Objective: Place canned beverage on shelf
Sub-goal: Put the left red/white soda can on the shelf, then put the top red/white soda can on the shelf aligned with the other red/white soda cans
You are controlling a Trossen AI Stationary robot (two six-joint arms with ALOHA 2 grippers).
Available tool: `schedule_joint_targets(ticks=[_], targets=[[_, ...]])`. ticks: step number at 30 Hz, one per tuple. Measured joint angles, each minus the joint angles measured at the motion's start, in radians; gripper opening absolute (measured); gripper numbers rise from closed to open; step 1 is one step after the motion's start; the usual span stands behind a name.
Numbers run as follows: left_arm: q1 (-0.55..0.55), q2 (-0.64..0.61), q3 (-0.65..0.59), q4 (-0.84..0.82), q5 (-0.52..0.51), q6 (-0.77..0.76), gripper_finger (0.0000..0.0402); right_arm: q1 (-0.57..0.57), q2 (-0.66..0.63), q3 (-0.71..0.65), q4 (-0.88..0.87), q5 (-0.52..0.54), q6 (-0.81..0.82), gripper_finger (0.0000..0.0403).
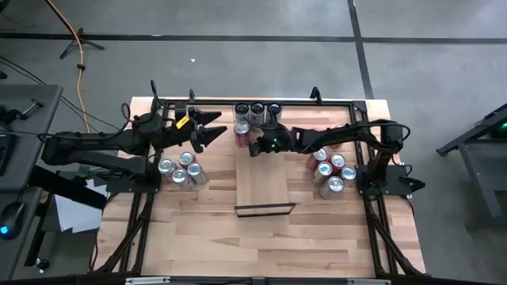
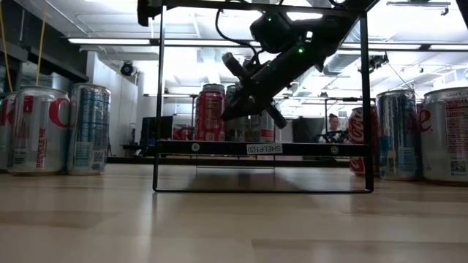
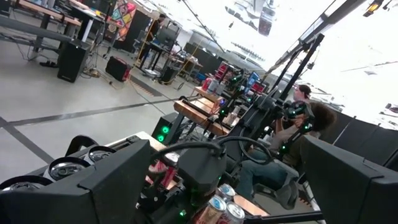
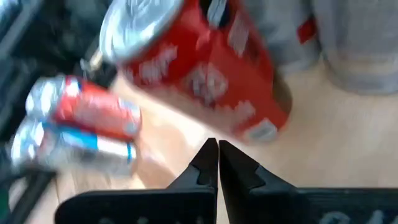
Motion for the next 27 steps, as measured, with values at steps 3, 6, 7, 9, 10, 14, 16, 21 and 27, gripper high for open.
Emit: schedule_joint_targets(ticks=[3, 6, 7, 9, 10, 14, 16, 21, 27], targets=[[0.000, 0.000, 0.000, -0.001, 0.029, -0.001, 0.0360, 0.000, -0.042, 0.000, -0.067, -0.080, -0.093, 0.0000], [0.000, 0.000, 0.000, -0.001, 0.062, 0.000, 0.0360, 0.002, -0.132, 0.000, -0.188, -0.145, -0.222, 0.0000], [0.000, 0.000, 0.000, -0.002, 0.068, 0.000, 0.0360, 0.006, -0.171, -0.001, -0.241, -0.152, -0.264, 0.0000], [0.000, 0.000, 0.000, -0.002, 0.077, 0.000, 0.0360, 0.015, -0.266, -0.015, -0.328, -0.140, -0.327, 0.0000], [0.000, 0.000, 0.000, -0.002, 0.079, 0.001, 0.0360, 0.022, -0.316, -0.029, -0.372, -0.118, -0.348, 0.0000], [0.000, 0.000, 0.000, -0.002, 0.079, 0.014, 0.0360, 0.057, -0.556, -0.126, -0.464, -0.011, -0.359, 0.0000], [0.000, 0.000, 0.000, -0.002, 0.079, 0.026, 0.0360, 0.088, -0.686, -0.199, -0.466, 0.052, -0.317, 0.0000], [0.004, 0.000, 0.000, -0.002, 0.077, 0.028, 0.0360, 0.197, -0.989, -0.384, -0.409, 0.176, -0.229, 0.0000], [0.004, 0.000, 0.000, -0.003, 0.068, 0.029, 0.0360, 0.252, -1.194, -0.516, -0.240, 0.243, -0.248, 0.0000]])
